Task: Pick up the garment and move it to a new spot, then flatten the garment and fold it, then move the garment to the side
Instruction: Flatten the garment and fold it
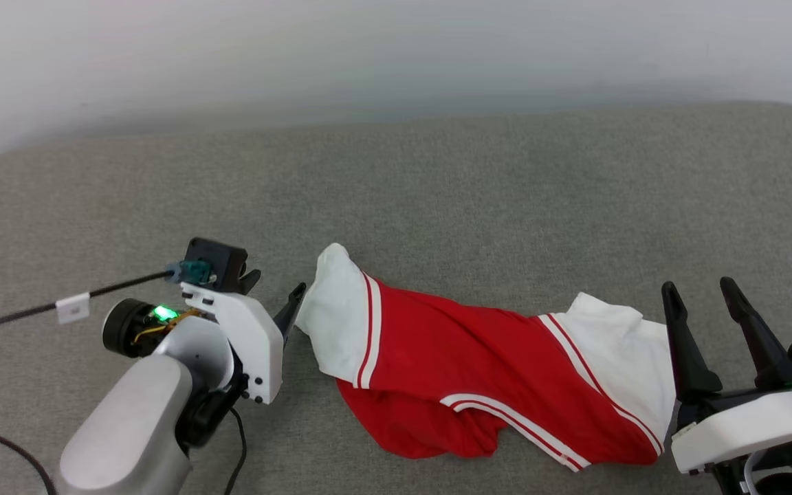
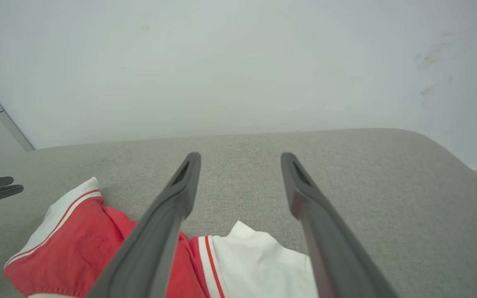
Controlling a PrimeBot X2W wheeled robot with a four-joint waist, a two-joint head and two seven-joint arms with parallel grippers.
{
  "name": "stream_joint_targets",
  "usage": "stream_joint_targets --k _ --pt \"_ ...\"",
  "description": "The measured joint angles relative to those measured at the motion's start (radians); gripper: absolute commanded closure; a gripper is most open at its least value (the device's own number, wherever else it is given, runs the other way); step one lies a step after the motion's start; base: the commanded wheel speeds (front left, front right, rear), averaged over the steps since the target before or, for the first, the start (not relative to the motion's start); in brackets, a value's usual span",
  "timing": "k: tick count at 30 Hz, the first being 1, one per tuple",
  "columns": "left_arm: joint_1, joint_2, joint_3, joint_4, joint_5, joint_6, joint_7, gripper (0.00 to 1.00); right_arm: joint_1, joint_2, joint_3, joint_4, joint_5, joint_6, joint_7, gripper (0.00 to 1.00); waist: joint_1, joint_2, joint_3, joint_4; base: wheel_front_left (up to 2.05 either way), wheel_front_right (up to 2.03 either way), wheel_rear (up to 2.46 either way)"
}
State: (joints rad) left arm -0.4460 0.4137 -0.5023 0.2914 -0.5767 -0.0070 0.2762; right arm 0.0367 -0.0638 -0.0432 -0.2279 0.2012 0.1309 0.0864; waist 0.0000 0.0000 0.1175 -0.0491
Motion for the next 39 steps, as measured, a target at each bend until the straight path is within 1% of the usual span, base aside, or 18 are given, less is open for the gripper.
stream_joint_targets --k 3,5,9,12,13,14,15,17,19,22,25,29,33,35,39 --pt "-0.066 -0.002 -0.036 0.062 0.0 -0.035 0.087 0.0 -0.017 0.0 0.006 -0.002 0.0 0.0 0.003 0.0 0.0 0.0 0.039 -0.014 0.0 0.0 0.0" --pt "-0.091 -0.009 -0.06 0.102 -0.002 -0.049 0.148 0.0 -0.021 0.001 0.008 -0.001 0.003 0.0 0.004 0.0 0.0 0.0 0.064 -0.024 0.0 0.0 0.0" --pt "-0.126 -0.012 -0.103 0.163 -0.011 -0.069 0.26 0.0 -0.026 0.002 0.002 0.009 0.011 0.0 0.007 0.0 0.0001 0.0 0.106 -0.043 0.0 0.0 0.0" --pt "-0.161 -0.011 -0.127 0.183 -0.012 -0.079 0.339 0.0 -0.03 0.003 -0.001 0.015 0.021 0.0 0.008 0.0 0.0 0.0 0.129 -0.054 0.0 0.0 0.0" --pt "-0.17 -0.01 -0.135 0.189 -0.013 -0.081 0.357 0.33 -0.033 0.004 -0.002 0.017 0.024 0.0 0.008 0.0 0.0 0.0001 0.135 -0.057 0.0 0.0 0.0" --pt "-0.18 -0.01 -0.141 0.193 -0.015 -0.083 0.376 0.6 -0.035 0.004 -0.005 0.018 0.028 0.0 0.008 0.0 0.0 0.0 0.14 -0.059 0.0 0.0 0.0" --pt "-0.188 -0.012 -0.145 0.198 -0.017 -0.088 0.39 1.0 -0.037 0.005 -0.007 0.019 0.028 0.0 0.007 0.0 0.0 0.0 0.145 -0.061 0.0 0.0 0.0" --pt "-0.2 -0.013 -0.151 0.209 -0.019 -0.09 0.413 1.0 -0.039 0.005 -0.005 0.025 0.032 0.0 0.007 0.0 0.0 0.0 0.15 -0.066 0.0 0.0 0.0" --pt "-0.2 -0.015 -0.151 0.215 -0.025 -0.086 0.413 1.0 -0.042 0.006 -0.008 0.031 0.037 0.0 0.006 0.0 0.0 0.0 0.151 -0.069 0.0 0.0 0.0" --pt "-0.186 -0.013 -0.144 0.214 -0.018 -0.063 0.369 1.0 -0.048 0.006 -0.019 0.043 0.046 0.0 0.015 0.0 0.0 0.0 0.141 -0.068 0.0 0.0 0.0" --pt "-0.144 0.001 -0.116 0.182 -0.019 -0.024 0.302 1.0 -0.049 0.004 -0.038 0.062 0.065 0.0 0.046 0.0 0.0 0.0 0.122 -0.064 0.0 0.0 0.0" --pt "-0.073 0.053 -0.077 0.096 -0.018 0.031 0.244 1.0 -0.05 -0.025 -0.087 0.113 0.109 0.0 0.127 0.0 0.0001 0.0 0.092 -0.05 0.0 0.0 0.0" --pt "-0.028 0.085 -0.043 -0.035 -0.015 0.088 0.203 1.0 -0.067 -0.072 -0.134 0.211 0.156 0.0 0.25 0.0 0.0001 0.0 0.071 -0.023 0.0 0.0 0.0" --pt "-0.009 0.098 -0.034 -0.097 -0.008 0.109 0.196 1.0 -0.087 -0.095 -0.149 0.258 0.174 0.0 0.312 0.0 0.0001 0.0 0.065 -0.007 0.0 0.0 0.0" --pt "0.017 0.116 -0.023 -0.199 -0.007 0.14 0.195 1.0 -0.139 -0.132 -0.14 0.359 0.195 0.0 0.445 0.0 0.0 0.0 0.065 0.021 0.0 0.0 0.0"
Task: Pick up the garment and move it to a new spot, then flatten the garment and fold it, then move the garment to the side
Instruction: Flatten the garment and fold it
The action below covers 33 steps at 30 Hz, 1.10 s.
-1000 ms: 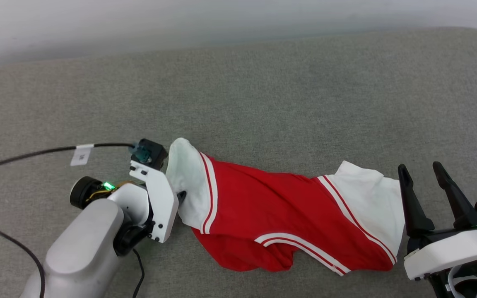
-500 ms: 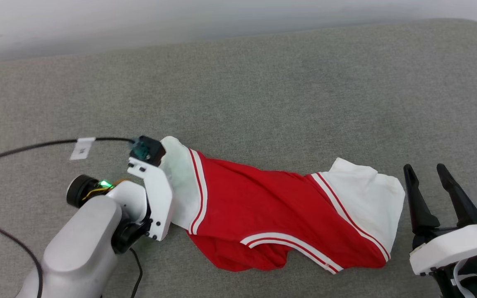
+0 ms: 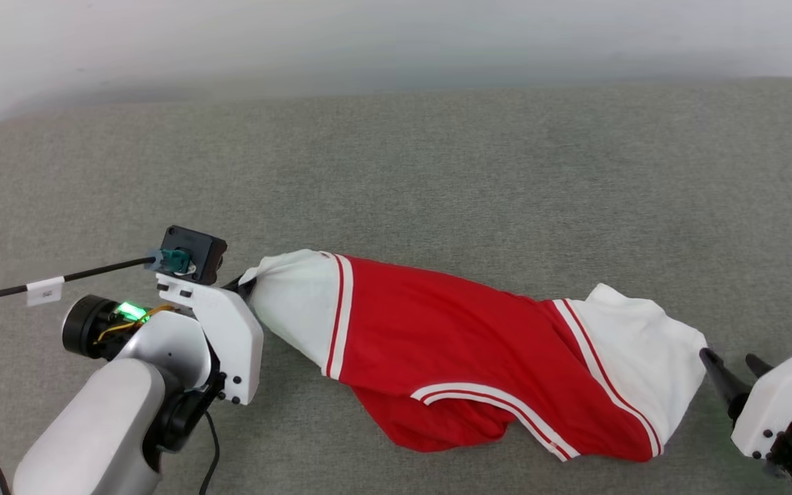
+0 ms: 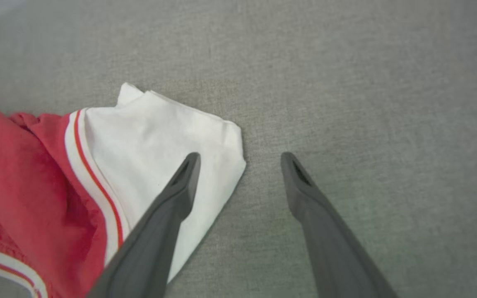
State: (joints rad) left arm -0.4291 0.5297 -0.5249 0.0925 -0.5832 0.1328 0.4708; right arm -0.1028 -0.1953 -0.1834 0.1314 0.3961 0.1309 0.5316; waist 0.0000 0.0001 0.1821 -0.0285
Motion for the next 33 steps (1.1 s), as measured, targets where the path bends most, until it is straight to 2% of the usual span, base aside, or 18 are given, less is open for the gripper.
stream_joint_targets --k 4,10,11,12,13,21,27,28,33 --pt "0.008 0.002 0.003 -0.064 0.007 0.018 0.001 1.0 -0.058 -0.021 0.012 0.09 0.013 0.0 0.108 0.0 0.0 0.0 0.02 0.018 0.0 0.0 0.0" --pt "0.011 0.003 -0.001 -0.093 0.005 0.02 0.003 1.0 -0.125 -0.039 0.042 0.179 0.046 0.0 0.239 0.0 0.0 0.0 0.05 0.041 0.0 0.0 0.0" --pt "0.011 0.003 -0.001 -0.093 0.005 0.02 0.003 1.0 -0.125 -0.039 0.042 0.179 0.046 0.0 0.239 0.53 0.0 0.0 0.05 0.041 0.0 0.0 0.0" --pt "0.011 0.004 0.0 -0.096 0.005 0.021 0.002 1.0 -0.131 -0.042 0.042 0.185 0.054 0.0 0.25 0.87 0.0 0.0 0.055 0.046 0.0 0.0 0.0" --pt "0.011 0.004 0.001 -0.097 0.005 0.022 0.001 1.0 -0.138 -0.044 0.044 0.189 0.054 -0.001 0.26 1.0 0.0 0.0 0.056 0.046 0.0 0.0 0.0" --pt "0.011 0.019 0.018 -0.101 0.013 0.03 -0.045 1.0 -0.152 -0.057 0.075 0.156 0.036 0.0 0.237 1.0 0.0 0.0 0.025 0.036 0.0 0.0 0.0" --pt "-0.05 0.028 0.058 -0.126 0.049 0.048 -0.114 1.0 -0.206 -0.095 0.065 0.002 -0.005 0.0 0.189 1.0 0.0 0.0 -0.033 0.027 0.0 0.0 0.0" --pt "-0.111 0.034 0.09 -0.136 0.066 0.056 -0.149 1.0 -0.244 -0.124 0.057 -0.081 -0.021 0.0 0.19 1.0 0.0 0.0 -0.063 0.023 0.0 0.0 0.0" --pt "-0.246 0.03 0.129 -0.115 0.077 0.045 -0.181 1.0 -0.358 -0.162 0.061 -0.178 -0.037 0.0 0.232 1.0 -0.0001 0.0 -0.095 0.013 0.0 0.0 0.0"
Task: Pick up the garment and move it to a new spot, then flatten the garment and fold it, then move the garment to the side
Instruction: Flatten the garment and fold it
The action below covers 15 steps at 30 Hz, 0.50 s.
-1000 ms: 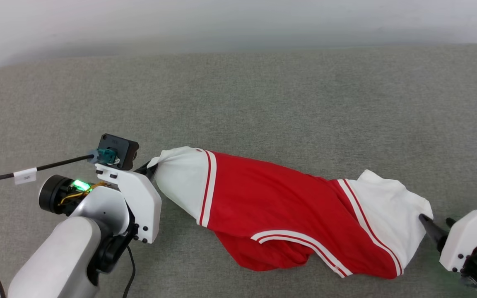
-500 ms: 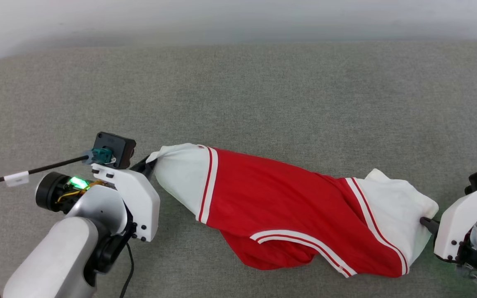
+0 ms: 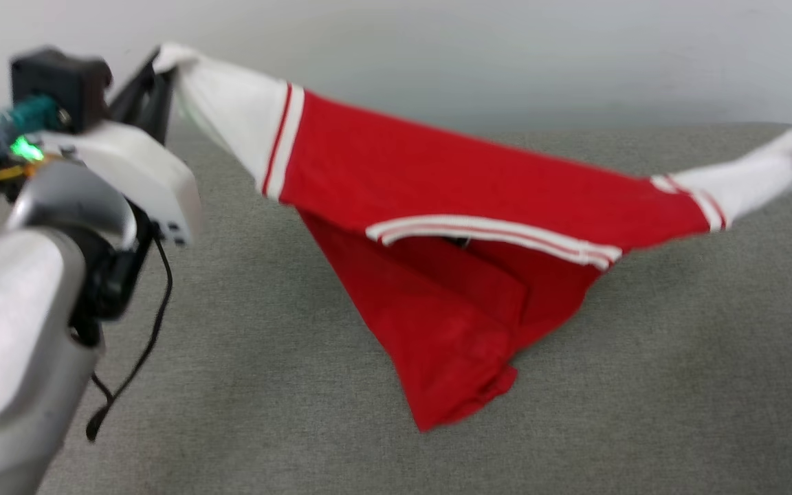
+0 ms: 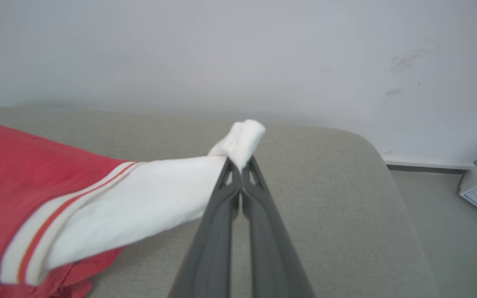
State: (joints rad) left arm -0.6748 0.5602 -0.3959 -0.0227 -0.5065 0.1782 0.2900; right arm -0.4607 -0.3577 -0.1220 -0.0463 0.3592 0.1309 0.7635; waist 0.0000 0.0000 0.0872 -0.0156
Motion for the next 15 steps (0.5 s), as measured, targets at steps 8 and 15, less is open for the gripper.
stream_joint_targets --k 8,15 --pt "-0.238 -0.033 0.025 0.138 -0.021 -0.054 -0.011 1.0 -0.282 -0.037 0.042 0.047 -0.001 0.0 0.013 1.0 0.0 0.0 0.033 -0.018 0.0 0.0 0.0" --pt "-0.499 -0.049 0.052 0.346 -0.012 -0.09 -0.054 1.0 -0.578 -0.023 0.08 0.218 -0.046 0.0 -0.089 1.0 0.0001 0.0 0.142 -0.039 0.0 0.0 0.0"
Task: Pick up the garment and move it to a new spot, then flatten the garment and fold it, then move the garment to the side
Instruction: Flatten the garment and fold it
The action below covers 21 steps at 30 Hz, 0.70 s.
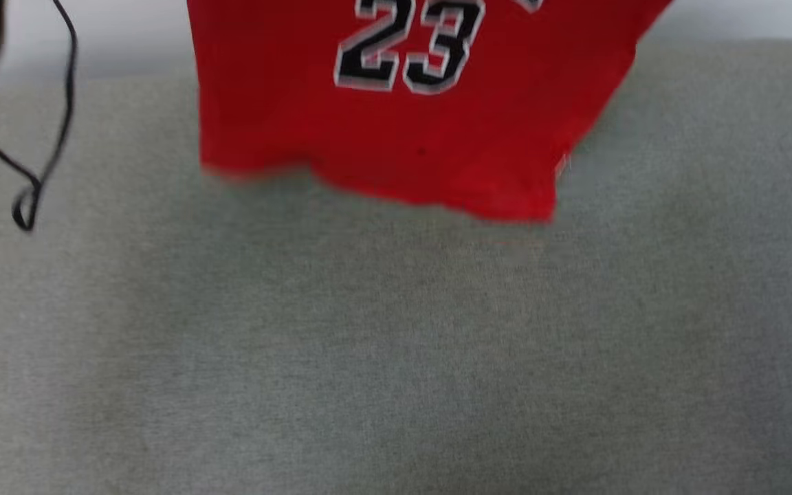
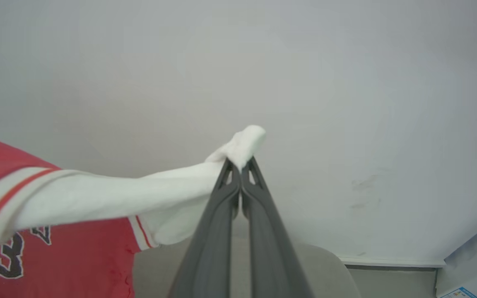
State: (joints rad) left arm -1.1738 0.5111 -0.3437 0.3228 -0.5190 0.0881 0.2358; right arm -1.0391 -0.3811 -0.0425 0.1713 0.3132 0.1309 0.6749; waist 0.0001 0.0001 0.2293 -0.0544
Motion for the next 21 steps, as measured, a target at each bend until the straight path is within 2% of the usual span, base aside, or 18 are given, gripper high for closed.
stream_joint_targets --k 2,3,12,17,21 --pt "-0.12 -0.01 0.005 0.078 0.028 -0.009 -0.053 1.0 -0.116 0.006 0.013 0.09 -0.048 0.0 -0.084 1.0 0.0001 0.0 0.061 -0.01 0.0 0.0 0.0" --pt "-0.12 -0.01 0.005 0.078 0.028 -0.009 -0.053 1.0 -0.116 0.006 0.013 0.09 -0.048 0.0 -0.084 1.0 0.0001 0.0 0.061 -0.01 0.0 0.0 0.0" --pt "-0.383 -0.041 0.035 0.239 0.048 -0.018 -0.187 1.0 -0.426 0.034 0.053 0.276 -0.115 0.0 -0.342 1.0 0.0001 0.0 0.243 -0.043 0.0 0.0 0.0" --pt "-0.477 -0.037 0.044 0.3 0.056 -0.032 -0.243 1.0 -0.523 0.038 0.122 0.328 -0.107 0.0 -0.455 1.0 0.0002 0.0 0.33 -0.06 0.0 0.0 0.0" --pt "-0.496 -0.041 0.053 0.336 0.049 -0.033 -0.272 1.0 -0.557 0.051 0.167 0.363 -0.087 0.0 -0.493 1.0 0.0002 0.0 0.387 -0.07 0.0 0.0 0.0"
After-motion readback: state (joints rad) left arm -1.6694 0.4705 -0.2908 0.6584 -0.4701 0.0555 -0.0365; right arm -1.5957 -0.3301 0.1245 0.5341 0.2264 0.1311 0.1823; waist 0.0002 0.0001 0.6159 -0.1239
